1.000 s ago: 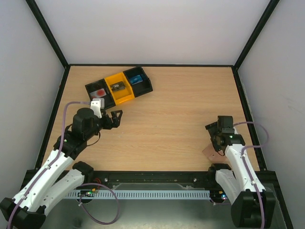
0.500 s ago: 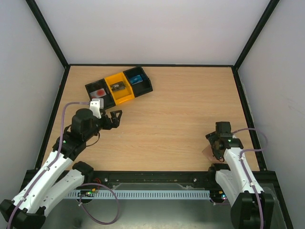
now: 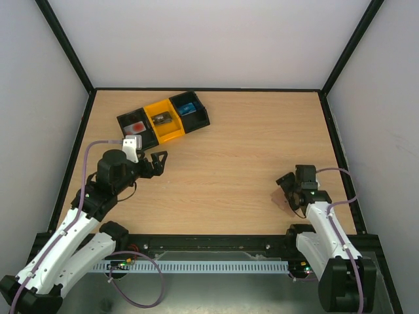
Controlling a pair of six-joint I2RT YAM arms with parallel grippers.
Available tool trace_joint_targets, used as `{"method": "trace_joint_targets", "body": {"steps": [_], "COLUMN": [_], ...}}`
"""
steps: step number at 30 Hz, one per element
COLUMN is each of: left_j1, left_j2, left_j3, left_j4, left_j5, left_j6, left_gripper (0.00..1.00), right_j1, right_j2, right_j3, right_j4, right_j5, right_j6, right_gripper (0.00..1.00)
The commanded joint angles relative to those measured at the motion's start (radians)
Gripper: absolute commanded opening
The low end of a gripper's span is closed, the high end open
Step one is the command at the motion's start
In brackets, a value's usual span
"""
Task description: Take the credit cards out of the card holder
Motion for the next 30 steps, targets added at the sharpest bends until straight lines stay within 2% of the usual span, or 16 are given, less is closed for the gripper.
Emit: {"method": "trace_joint_targets", "body": {"steps": [1,10,14,18,23,30], "left_j1": [0.004,0.004,0.004,0.004,0.004,0.004], "left_j2": [0.004,0.005,0.003,0.009,0.011,0.009], "left_j3": [-0.013,-0.012,-0.015,-0.013,-0.013,-0.016], "left_j4": [-0.005,-0.010,-0.008,-0.009,-0.009,-0.001], "left_j5": [0.005,-0.001,-0.002,0.001,0.002,0.039], "left_j6": [0.017,0.015,0.015,0.018,0.021,0.031], "left_gripper": [1.00,1.00,1.00,1.00,1.00,1.00], "right_j1": [0.052,0.221,0.227,0.228,0.227,0.228], "right_j2": [0.041,0.163,0.201,0.152,0.068,0.032], "right_j3": [-0.056,-0.032,0.045,0.094,0.040,-0.001], "right_j4": [0.082,0.217,0.113,-0.014,-0.052,-0.089], "right_j5": [-0.151,-0.134,-0.072,0.031,0.113,0.180], "right_j6": [0.049,0.171,0.130,0.117,0.130,0.115], "right_gripper": [0.83,0.83,0.84,0.85,0.83,0.79]}}
